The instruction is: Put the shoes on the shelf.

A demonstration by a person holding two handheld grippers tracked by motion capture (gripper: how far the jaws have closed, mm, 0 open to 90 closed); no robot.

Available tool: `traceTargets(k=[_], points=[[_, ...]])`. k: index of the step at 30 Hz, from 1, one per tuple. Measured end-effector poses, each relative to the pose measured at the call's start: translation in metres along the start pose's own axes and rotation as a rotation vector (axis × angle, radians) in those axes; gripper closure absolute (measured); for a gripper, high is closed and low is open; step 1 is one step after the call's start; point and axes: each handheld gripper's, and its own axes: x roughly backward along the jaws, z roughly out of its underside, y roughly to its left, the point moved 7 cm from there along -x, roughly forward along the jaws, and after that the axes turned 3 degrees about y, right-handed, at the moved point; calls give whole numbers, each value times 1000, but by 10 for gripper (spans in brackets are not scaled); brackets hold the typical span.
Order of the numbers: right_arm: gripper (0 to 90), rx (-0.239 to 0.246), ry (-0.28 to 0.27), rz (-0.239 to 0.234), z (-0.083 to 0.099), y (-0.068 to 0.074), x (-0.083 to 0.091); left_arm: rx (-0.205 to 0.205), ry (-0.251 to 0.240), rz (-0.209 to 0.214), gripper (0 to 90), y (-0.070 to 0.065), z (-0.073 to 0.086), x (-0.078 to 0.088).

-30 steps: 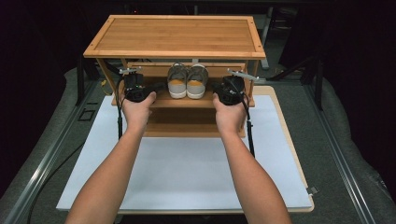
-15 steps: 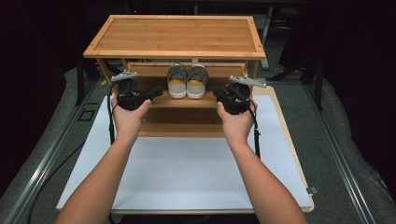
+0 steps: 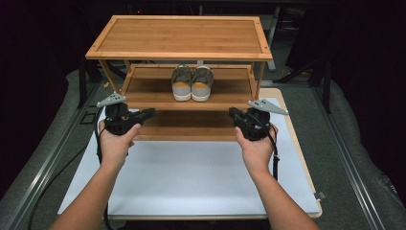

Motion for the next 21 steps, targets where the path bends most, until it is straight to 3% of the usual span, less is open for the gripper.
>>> traceTargets(k=[3, 8, 11, 13, 14, 19, 21], points=[[854, -9, 20, 15, 15, -5, 6, -1, 4, -9, 877, 4, 14, 8], [851, -29, 39, 2, 39, -10, 16, 17, 17, -10, 865, 9, 40, 18], [851, -10, 53, 40, 54, -12, 21, 21, 28, -15, 863, 11, 52, 21], [848, -4, 71, -8, 63, -10, 23, 23, 35, -14, 860, 11, 61, 22], [848, -3, 76, 45, 68, -12, 23, 24, 40, -14, 861, 11, 65, 22], [845, -12, 93, 25, 90, -10, 25, 0, 61, -21, 853, 5, 82, 19], [842, -11, 103, 36, 97, -9, 25, -21, 70, -14, 845, 2, 91, 16]])
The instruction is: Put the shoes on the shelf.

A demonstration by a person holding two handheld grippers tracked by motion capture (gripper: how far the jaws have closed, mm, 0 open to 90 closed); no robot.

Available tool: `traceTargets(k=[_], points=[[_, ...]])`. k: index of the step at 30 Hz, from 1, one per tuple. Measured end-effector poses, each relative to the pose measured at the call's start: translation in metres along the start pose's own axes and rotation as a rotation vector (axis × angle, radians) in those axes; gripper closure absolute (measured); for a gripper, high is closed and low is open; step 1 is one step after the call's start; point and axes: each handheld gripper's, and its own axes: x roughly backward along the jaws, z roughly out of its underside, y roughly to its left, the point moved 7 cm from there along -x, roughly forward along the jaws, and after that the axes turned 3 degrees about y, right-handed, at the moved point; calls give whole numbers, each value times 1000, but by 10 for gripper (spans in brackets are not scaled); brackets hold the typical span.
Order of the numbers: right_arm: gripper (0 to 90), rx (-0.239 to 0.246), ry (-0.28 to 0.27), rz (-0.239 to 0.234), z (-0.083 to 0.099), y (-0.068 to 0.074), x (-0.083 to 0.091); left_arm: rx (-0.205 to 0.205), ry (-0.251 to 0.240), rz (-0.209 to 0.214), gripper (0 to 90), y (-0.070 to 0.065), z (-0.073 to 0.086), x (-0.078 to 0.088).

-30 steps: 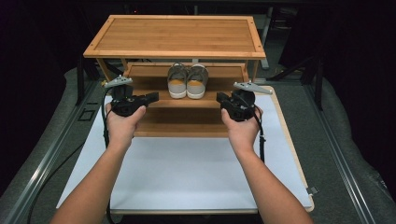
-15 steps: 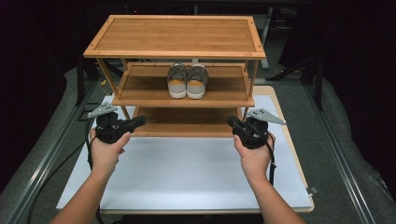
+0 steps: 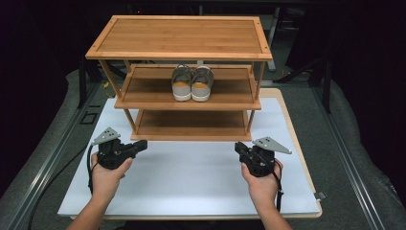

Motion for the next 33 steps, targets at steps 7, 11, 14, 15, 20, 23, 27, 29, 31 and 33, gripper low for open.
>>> traceTargets(k=[7, 11, 14, 15, 20, 23, 27, 29, 31, 33], points=[[838, 29, 34, 13, 28, 1, -1, -6, 63, 21, 839, -2, 31, -9], [833, 37, 64, 35, 46, -2, -4, -16, 96, 24, 831, -3, 46, -14], [820, 26, 69, -15, 56, -3, -9, -22, 122, 26, 813, -4, 57, -20], [817, 26, 74, -17, 57, -3, -9, -26, 130, 29, 810, -4, 61, -23], [765, 44, 87, -24, 67, -3, -15, -32, 147, 20, 744, -2, 68, -32], [731, 69, 106, -26, 72, 0, -18, -23, 153, 17, 704, -1, 73, -35], [687, 107, 116, -24, 76, 2, -24, -30, 174, 4, 651, 2, 81, -40], [667, 109, 134, -31, 79, 2, -27, -46, 186, -1, 627, 3, 83, -43], [651, 121, 148, -33, 83, 2, -31, -53, 198, 1, 610, 4, 85, -45], [630, 129, 164, -43, 87, 4, -34, -56, 201, -1, 594, 4, 87, -47]])
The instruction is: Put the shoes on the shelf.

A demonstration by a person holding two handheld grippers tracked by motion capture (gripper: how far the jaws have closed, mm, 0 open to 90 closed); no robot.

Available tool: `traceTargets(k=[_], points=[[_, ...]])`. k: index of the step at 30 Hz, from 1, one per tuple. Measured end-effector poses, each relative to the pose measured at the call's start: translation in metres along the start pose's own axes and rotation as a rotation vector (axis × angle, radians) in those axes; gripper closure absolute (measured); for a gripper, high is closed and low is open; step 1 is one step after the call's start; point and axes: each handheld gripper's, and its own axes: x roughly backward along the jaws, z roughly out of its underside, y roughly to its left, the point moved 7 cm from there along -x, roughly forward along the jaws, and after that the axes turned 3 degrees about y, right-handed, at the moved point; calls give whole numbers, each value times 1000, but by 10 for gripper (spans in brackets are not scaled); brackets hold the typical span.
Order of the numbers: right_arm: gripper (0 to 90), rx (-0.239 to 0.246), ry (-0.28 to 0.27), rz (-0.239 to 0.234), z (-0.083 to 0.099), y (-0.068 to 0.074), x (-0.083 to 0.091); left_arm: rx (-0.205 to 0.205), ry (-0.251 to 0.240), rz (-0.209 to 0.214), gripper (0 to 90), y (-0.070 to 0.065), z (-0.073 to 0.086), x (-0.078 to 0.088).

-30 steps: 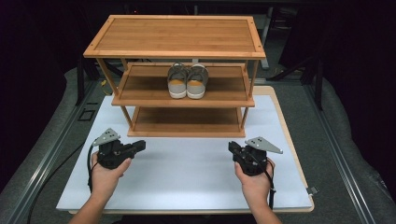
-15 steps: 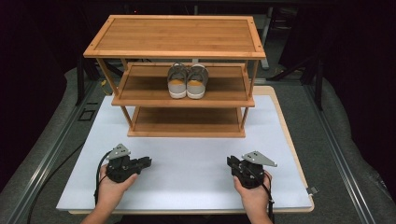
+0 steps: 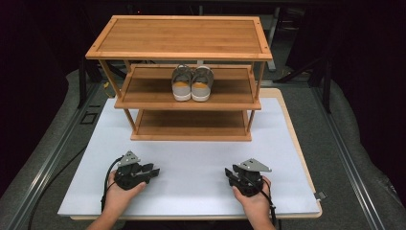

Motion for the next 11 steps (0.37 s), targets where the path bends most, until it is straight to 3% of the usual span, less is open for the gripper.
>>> traceTargets(k=[8, 11], points=[[568, 52, 16, -1, 2, 8, -7, 3, 13, 2, 552, -2, 2, -6], [562, 43, 14, -2, 2, 7, -7, 6, 11, 1, 544, -2, 2, -7]])
